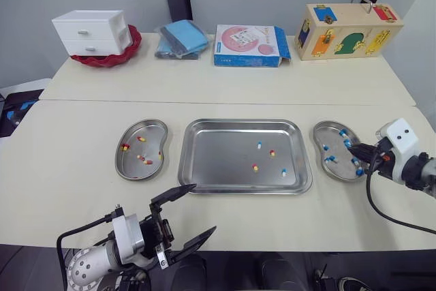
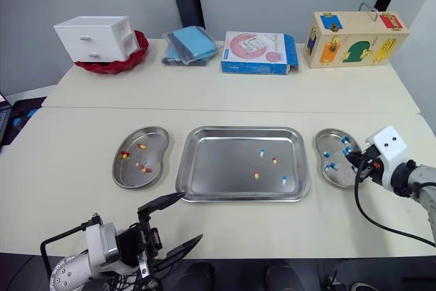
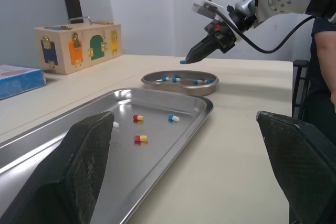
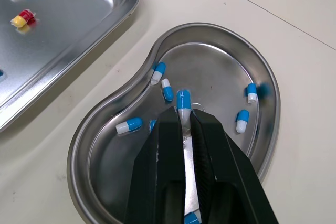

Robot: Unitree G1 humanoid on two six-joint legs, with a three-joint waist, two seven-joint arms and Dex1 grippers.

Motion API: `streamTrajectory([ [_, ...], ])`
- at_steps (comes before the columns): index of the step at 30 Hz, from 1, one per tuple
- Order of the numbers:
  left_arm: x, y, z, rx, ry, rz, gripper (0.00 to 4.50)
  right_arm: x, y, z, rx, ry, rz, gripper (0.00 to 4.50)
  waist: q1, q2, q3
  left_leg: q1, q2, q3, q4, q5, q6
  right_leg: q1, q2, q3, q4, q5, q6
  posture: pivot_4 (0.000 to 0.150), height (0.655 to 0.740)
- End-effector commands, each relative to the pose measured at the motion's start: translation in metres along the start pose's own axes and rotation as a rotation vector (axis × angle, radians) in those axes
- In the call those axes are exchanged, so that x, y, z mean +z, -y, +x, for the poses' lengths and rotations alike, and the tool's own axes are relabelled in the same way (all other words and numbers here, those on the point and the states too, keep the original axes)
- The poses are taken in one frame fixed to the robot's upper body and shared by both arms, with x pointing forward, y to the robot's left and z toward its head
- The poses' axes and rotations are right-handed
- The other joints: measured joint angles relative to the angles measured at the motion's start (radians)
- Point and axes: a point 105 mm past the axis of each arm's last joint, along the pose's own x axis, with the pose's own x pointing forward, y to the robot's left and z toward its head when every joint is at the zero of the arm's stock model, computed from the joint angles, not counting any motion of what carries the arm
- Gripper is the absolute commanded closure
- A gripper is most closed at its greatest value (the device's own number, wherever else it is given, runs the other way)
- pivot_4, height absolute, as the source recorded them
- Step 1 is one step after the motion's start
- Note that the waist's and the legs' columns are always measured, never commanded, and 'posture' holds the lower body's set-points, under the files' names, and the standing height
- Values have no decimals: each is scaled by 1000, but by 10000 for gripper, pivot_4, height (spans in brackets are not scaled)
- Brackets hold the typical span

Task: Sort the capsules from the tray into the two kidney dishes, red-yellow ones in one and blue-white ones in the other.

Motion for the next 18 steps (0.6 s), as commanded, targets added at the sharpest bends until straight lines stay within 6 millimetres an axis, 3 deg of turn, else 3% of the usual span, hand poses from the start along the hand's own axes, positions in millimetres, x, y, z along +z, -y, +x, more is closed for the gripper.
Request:
streamTrajectory([
  [1,3,-1,-1,11,7,21,0,9,6,-4,-28,13,-45,41552,0,0,0,0,0,0,0,0,0,0,0,0,0,0,0,1500,7400],
  [11,4,-4,0,18,1,25,0,9,6,-5,-22,9,-51,15531,2,0,0,0,0,0,0,0,0,0,0,0,0,0,0,1500,7400],
  [15,5,-5,2,24,-2,28,0,9,5,-5,-18,11,-53,2472,2,0,0,0,0,0,0,0,0,0,0,0,0,0,0,1500,7400],
  [18,4,-8,1,37,-17,28,0,9,6,-5,-20,15,-51,783,2,0,0,0,0,0,0,0,0,0,0,0,0,0,0,1500,7400],
])
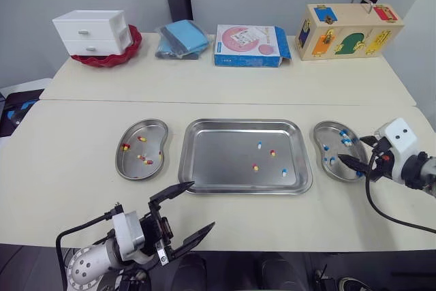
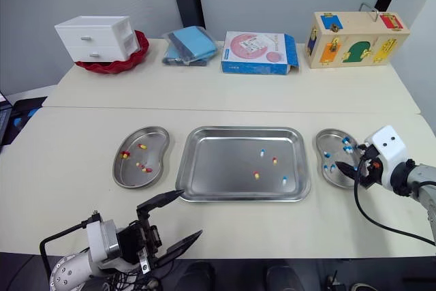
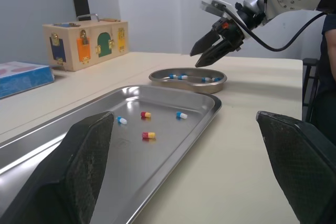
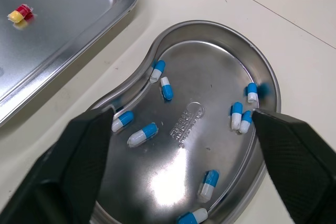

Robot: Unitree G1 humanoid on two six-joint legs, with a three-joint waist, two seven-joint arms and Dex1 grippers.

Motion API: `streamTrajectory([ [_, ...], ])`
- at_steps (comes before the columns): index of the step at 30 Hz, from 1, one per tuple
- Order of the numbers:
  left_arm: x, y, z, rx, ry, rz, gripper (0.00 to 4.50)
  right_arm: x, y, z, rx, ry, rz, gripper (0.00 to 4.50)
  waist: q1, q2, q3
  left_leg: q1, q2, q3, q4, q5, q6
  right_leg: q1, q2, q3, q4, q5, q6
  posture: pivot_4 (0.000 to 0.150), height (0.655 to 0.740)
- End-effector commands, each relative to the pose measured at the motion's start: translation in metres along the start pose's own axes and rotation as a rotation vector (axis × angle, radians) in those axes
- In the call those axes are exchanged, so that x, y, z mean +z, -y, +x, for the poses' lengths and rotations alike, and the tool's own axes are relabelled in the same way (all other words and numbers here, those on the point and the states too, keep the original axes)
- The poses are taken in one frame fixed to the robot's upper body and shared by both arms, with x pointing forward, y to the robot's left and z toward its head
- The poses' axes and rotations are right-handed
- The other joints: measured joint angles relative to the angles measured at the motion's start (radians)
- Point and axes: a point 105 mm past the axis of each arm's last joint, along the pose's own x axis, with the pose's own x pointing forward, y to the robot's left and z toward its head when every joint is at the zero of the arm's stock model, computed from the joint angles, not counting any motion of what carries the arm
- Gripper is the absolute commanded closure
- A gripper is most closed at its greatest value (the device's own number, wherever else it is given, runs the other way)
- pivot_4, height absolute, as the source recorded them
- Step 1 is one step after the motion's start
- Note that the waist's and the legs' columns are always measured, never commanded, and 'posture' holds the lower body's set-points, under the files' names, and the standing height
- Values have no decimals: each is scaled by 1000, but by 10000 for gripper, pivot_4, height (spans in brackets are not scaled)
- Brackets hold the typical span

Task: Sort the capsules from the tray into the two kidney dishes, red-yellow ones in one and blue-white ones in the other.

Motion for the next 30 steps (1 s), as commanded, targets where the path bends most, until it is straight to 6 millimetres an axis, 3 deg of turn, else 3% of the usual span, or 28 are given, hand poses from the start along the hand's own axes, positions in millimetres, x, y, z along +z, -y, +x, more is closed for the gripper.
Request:
streamTrajectory([
  [1,5,-4,0,8,-9,22,0,10,5,-6,-22,31,-41,783,0,0,0,0,0,0,0,0,0,0,0,0,0,0,0,1500,7400],
  [5,4,-14,-1,57,-46,16,0,9,4,-8,-10,45,-31,783,0,0,0,0,0,0,0,0,0,0,0,0,0,0,0,1500,7400],
  [10,4,-44,-14,168,-201,-7,0,5,-5,-27,97,116,-70,783,11,0,0,0,0,-1,0,0,0,0,0,-1,0,0,0,1500,7400],
  [14,7,-74,-45,262,-382,-32,0,-7,-8,-46,179,127,-83,783,13,0,0,1,0,-1,0,0,0,1,0,-2,0,0,0,1500,7400],
  [17,17,-111,-86,363,-555,-19,0,-20,-9,-61,245,86,-92,783,12,0,0,3,0,-1,0,0,0,3,0,-1,0,0,0,1500,7400],
  [22,26,-144,-147,479,-794,-26,0,-48,-10,-74,279,12,-112,783,9,0,0,6,0,0,-1,0,0,6,0,-1,-2,0,0,1500,7400],
  [30,32,-166,-185,538,-911,-1,0,-61,-8,-75,282,-11,-104,783,-4,0,1,7,1,0,-2,0,0,6,0,-1,-2,0,0,1500,7400],
])
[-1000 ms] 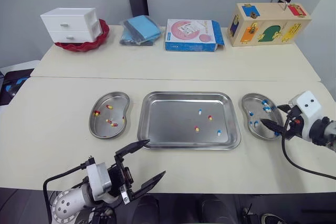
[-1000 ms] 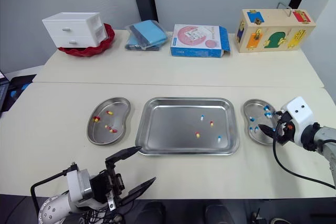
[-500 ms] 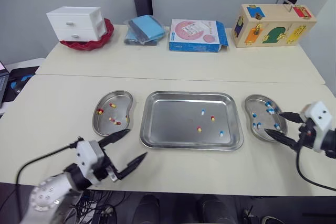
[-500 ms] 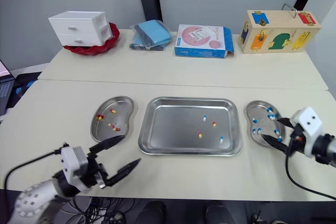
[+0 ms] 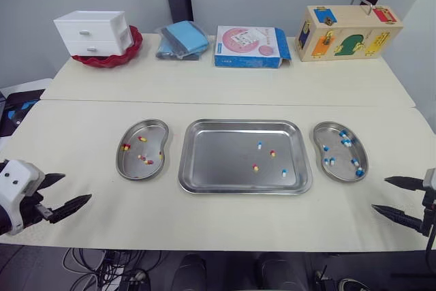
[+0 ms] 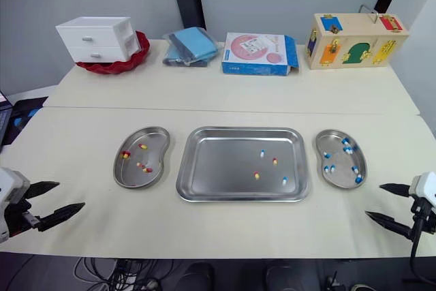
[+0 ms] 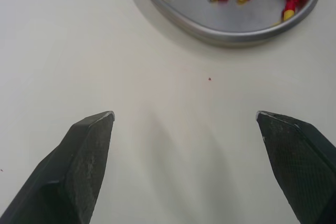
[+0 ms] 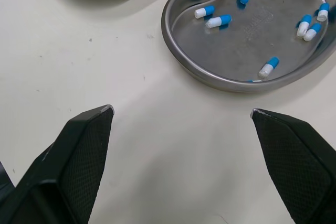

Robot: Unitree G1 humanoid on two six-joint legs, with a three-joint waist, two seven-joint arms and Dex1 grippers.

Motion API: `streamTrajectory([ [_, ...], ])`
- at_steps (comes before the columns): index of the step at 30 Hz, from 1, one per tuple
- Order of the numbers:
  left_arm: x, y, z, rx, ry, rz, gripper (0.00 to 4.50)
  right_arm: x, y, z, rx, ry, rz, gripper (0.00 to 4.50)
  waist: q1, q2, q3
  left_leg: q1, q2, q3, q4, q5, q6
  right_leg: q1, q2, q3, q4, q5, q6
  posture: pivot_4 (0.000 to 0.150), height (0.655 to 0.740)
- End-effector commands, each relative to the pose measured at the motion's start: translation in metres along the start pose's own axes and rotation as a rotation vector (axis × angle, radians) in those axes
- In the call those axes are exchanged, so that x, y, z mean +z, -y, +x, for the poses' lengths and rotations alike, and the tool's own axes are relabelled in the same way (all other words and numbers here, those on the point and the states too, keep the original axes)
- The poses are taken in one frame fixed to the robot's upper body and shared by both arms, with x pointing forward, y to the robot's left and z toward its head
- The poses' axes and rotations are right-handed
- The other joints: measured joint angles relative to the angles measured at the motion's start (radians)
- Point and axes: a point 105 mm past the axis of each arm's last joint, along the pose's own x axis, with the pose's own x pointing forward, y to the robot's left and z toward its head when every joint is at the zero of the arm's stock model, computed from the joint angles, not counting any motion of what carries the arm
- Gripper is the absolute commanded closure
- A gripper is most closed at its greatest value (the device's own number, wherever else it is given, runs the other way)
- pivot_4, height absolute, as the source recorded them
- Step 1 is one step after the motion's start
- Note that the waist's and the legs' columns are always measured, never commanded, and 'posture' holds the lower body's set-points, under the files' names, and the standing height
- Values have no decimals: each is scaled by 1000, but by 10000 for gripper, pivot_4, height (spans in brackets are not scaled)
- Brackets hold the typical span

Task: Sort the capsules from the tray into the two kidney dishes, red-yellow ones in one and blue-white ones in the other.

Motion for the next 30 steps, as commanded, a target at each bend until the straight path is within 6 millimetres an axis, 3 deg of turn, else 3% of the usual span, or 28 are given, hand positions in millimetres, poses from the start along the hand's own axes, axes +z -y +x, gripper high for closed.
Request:
streamTrajectory([
  [1,8,-19,-9,50,13,46,0,7,2,-2,-8,16,-31,783,-3,0,0,0,0,0,0,0,0,0,0,0,0,0,0,1500,7400],
  [13,6,-20,0,7,24,57,0,2,-2,-2,-30,32,-9,783,-4,0,0,0,0,0,0,0,0,0,0,0,0,0,0,1500,7400],
  [17,16,-8,12,-57,62,93,0,5,-12,1,-14,78,2,783,-3,0,0,0,0,0,0,0,0,0,0,0,0,0,0,1500,7400],
  [27,101,97,71,-463,276,210,0,35,-88,36,155,308,23,783,14,0,0,-1,0,-2,1,0,0,2,0,-2,1,0,0,1500,7400],
  [30,132,139,91,-622,395,257,0,43,-109,49,203,363,24,783,16,1,-1,0,-1,-3,1,0,0,3,0,-2,1,0,0,1500,7400],
])
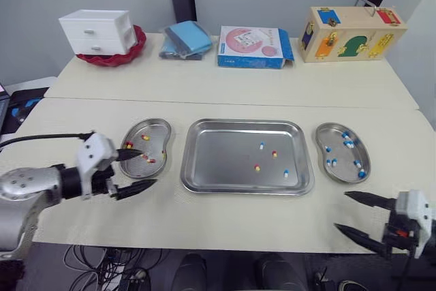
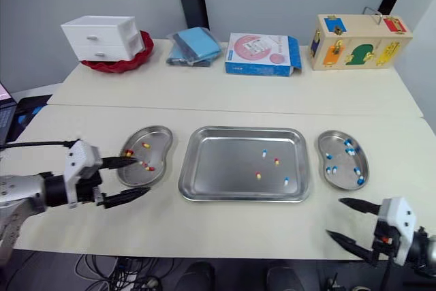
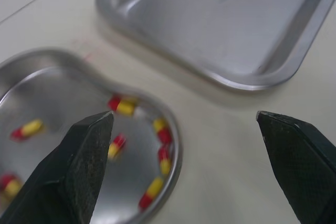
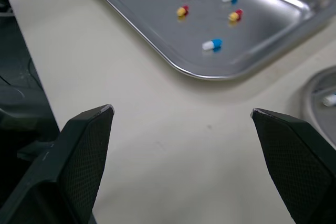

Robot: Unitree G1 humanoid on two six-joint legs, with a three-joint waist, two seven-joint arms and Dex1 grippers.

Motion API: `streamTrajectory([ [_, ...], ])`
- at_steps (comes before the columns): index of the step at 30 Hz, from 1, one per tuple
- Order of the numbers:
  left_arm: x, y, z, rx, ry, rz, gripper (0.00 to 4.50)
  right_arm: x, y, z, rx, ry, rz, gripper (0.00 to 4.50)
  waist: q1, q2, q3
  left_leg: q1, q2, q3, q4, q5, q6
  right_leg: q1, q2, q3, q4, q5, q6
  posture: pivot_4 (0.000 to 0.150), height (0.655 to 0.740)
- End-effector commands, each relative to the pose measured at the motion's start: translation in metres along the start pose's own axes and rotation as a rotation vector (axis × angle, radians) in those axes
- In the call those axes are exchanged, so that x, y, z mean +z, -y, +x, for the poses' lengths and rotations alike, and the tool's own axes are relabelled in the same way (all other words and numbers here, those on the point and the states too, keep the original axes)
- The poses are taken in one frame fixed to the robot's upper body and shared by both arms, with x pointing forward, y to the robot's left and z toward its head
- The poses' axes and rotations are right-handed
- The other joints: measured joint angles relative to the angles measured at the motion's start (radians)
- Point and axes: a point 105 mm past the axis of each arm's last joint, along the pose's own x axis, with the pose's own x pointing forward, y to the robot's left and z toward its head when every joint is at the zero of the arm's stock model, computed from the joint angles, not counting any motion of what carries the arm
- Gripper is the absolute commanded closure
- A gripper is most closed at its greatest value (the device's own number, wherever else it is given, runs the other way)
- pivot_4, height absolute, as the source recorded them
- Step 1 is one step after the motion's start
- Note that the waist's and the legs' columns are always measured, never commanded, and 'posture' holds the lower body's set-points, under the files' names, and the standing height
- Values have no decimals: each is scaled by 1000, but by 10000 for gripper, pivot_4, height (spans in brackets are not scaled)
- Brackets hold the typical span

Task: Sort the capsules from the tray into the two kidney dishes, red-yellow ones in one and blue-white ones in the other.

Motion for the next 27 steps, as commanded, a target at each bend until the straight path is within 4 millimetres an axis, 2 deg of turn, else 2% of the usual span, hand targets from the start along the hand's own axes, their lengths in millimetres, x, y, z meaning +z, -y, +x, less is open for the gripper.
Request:
streamTrajectory([
  [1,24,21,38,-144,90,52,0,12,-13,14,42,61,-46,783,0,0,0,0,0,0,1,0,0,0,0,0,0,0,0,1500,7400],
  [5,47,35,78,-256,189,108,0,18,-9,20,-6,97,-64,783,0,0,0,0,0,-1,3,0,0,1,0,-1,1,0,0,1500,7400],
  [7,53,38,91,-271,225,121,0,18,-9,21,-22,100,-68,783,-3,0,0,0,0,-1,3,0,0,1,0,-1,1,0,0,1500,7400],
  [16,43,31,148,-257,140,176,0,19,-15,26,-115,124,-42,783,-1,1,0,1,-1,-2,5,0,0,2,0,-1,2,0,0,1500,7400],
  [22,43,36,173,-284,113,220,0,15,-19,29,-143,136,-28,783,0,1,0,0,-1,-3,7,0,0,3,0,-1,3,0,0,1500,7400],
  [27,38,49,179,-346,89,225,0,12,-19,27,-159,136,-29,783,-2,1,0,0,-1,-3,7,0,0,3,1,-1,3,0,0,1500,7400],
])
